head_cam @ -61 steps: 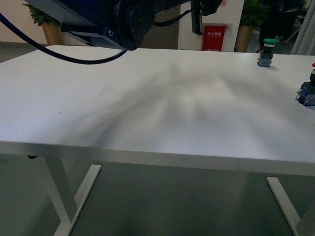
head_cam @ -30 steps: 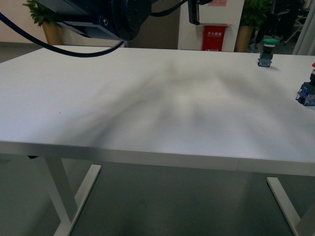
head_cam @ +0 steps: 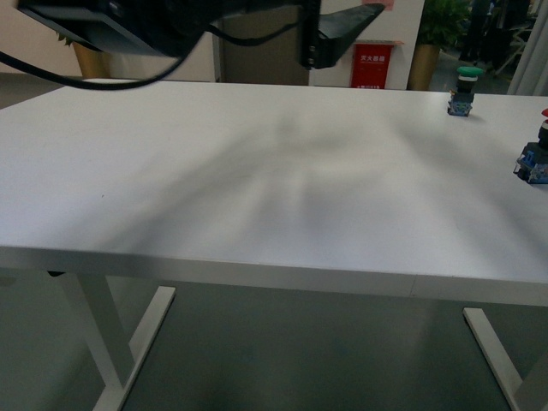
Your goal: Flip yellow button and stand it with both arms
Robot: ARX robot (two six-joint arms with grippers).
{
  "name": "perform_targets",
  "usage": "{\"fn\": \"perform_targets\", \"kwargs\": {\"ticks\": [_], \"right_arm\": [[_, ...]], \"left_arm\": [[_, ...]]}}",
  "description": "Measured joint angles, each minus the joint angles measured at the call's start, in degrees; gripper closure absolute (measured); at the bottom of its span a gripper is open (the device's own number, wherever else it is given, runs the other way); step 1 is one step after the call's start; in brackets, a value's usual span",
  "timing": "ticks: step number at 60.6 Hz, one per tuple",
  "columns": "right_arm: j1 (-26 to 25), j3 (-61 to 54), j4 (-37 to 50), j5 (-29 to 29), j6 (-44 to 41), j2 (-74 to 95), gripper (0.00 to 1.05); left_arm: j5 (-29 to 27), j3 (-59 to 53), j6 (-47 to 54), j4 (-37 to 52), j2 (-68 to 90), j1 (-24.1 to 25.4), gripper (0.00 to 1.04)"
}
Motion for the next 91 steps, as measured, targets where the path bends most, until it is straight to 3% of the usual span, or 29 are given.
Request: {"fn": "perform_targets", "kwargs": {"ticks": [9,12,17,31,44,46,48,55,62,71,91], "right_arm": [[-0.09,-0.35,0.48,-0.22,-0.59,-0.37,0.74],[-0.07,-0.50,0.46,-0.20,-1.03,-0.59,0.74],[0.07,-0.83,0.46,0.17,-1.66,-0.83,0.74],[0.28,-1.92,0.76,-0.02,-2.16,-0.85,0.74],[0.20,-2.23,1.01,-0.02,-2.19,-0.85,0.75],[0.35,-2.23,1.01,-0.22,-2.25,-0.87,0.75],[0.46,-2.23,1.01,-0.39,-2.36,-0.90,0.75],[0.42,-2.23,0.96,-0.42,-2.62,-0.96,0.75],[0.00,-2.21,0.42,-0.70,-3.26,-1.29,0.75],[-0.39,-1.88,-0.20,-0.85,-3.76,-1.40,0.75],[-0.28,-1.88,-1.20,-0.68,-5.05,-1.42,0.75]], "left_arm": [[0.24,-12.26,19.15,-10.62,-13.27,5.84,0.06],[-4.37,-17.07,31.17,-19.87,-19.28,8.00,0.06],[-16.70,-25.99,53.48,-32.89,-28.37,10.45,0.06],[-35.67,-46.01,93.53,-31.17,-41.94,17.77,0.06],[-39.23,-58.88,119.89,-29.05,-53.46,26.14,0.06],[-37.88,-60.13,119.69,-27.71,-54.40,26.64,0.08],[-34.29,-64.43,113.81,-18.43,-56.19,26.82,0.16],[-34.93,-75.80,93.04,-2.60,-61.44,24.70,0.39],[-38.71,-82.99,83.06,-0.81,-65.81,21.09,0.66],[-38.84,-88.11,80.43,-1.22,-71.97,20.52,1.00],[-38.84,-94.51,79.58,-7.58,-84.52,20.52,1.01]]}}
